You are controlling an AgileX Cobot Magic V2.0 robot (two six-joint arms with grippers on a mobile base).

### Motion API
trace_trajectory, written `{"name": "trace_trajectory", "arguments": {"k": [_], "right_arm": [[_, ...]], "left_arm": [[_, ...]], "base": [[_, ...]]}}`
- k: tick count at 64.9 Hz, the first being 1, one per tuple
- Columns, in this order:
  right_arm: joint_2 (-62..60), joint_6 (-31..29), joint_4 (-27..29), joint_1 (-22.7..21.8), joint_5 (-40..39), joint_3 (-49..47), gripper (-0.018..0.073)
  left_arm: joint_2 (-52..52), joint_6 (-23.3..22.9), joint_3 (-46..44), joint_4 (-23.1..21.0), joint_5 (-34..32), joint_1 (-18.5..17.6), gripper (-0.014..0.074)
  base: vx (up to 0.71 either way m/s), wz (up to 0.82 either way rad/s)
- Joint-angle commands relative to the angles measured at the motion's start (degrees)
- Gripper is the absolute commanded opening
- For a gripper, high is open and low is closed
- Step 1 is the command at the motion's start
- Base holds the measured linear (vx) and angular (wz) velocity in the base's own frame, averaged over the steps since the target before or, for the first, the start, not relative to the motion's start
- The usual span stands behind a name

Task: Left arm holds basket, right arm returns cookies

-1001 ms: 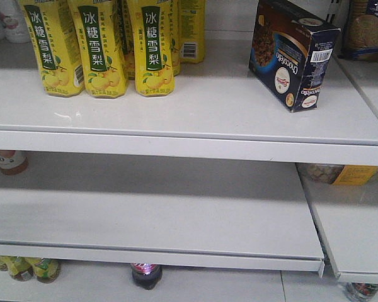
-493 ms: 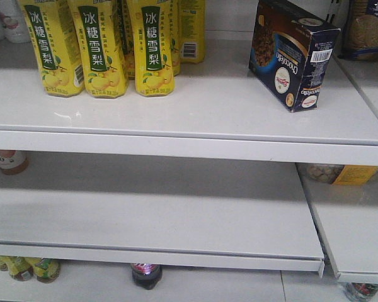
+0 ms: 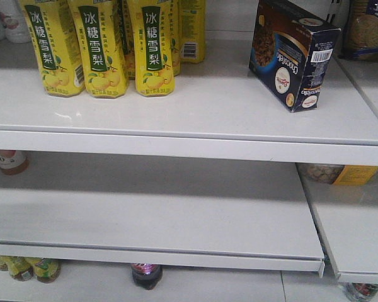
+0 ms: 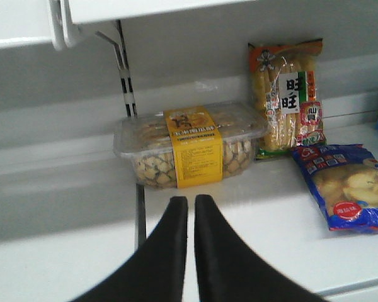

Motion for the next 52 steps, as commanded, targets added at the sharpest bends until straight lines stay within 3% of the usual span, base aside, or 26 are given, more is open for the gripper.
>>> {"name": "trace_trajectory", "arguments": {"k": [1, 52], "right_arm": [[-0.8, -2.3, -0.5, 0.0, -2.8, 1.1, -0.0006], [-0.8, -3.2, -0.5, -0.1, -3.0, 1.0, -0.0006]], "left_arm": [[-1.0, 1.1, -1.7, 0.8, -5.8, 0.0, -0.0003], [-1.0, 1.1, -1.7, 0.8, -5.8, 0.0, -0.0003]], "base": [[0.00, 0.00], [0.00, 0.00]]}}
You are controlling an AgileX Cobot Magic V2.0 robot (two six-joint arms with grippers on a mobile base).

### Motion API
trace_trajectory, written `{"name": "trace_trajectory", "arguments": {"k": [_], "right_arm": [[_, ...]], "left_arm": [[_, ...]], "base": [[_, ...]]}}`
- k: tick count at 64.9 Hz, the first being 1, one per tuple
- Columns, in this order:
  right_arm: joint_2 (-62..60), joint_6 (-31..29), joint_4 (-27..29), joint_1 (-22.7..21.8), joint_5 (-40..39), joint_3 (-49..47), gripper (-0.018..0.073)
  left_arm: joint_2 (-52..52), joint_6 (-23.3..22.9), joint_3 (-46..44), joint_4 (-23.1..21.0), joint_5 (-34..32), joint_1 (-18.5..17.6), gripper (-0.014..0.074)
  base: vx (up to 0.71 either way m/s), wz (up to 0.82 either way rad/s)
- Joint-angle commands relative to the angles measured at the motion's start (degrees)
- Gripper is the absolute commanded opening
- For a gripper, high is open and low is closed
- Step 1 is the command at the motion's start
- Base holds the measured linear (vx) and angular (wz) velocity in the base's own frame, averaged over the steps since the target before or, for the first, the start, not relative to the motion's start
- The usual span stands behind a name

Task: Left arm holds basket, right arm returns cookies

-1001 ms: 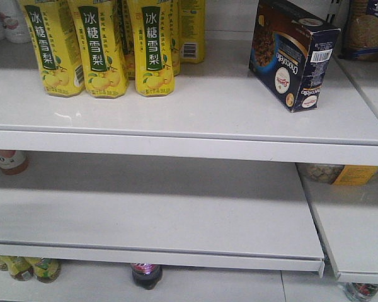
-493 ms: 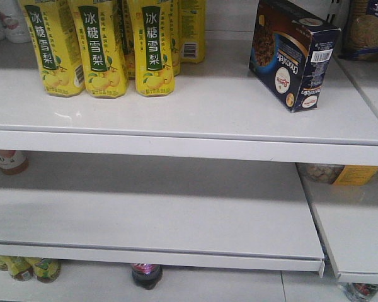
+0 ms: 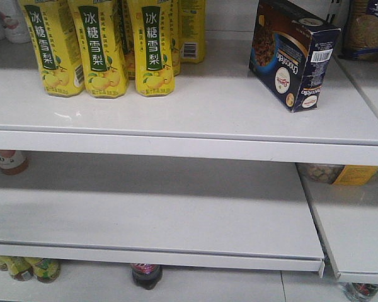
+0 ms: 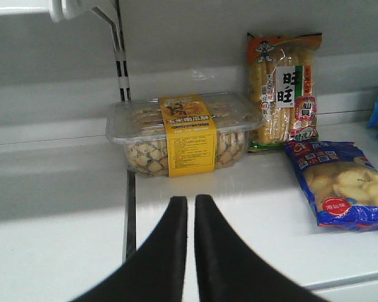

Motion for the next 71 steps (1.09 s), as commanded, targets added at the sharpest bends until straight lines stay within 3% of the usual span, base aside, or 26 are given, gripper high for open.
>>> {"name": "trace_trajectory", "arguments": {"k": [1, 71], "right_arm": [[-0.8, -0.4, -0.5, -0.1, -4.0, 1.0, -0.0006], [-0.8, -0.4, -0.5, -0.1, -4.1, 1.0, -0.0006]], "left_arm": [[-1.0, 1.1, -1.7, 0.8, -5.8, 0.0, -0.0003], [-1.0, 1.1, -1.7, 0.8, -5.8, 0.0, -0.0003]], "base": [[0.00, 0.00], [0.00, 0.00]]}}
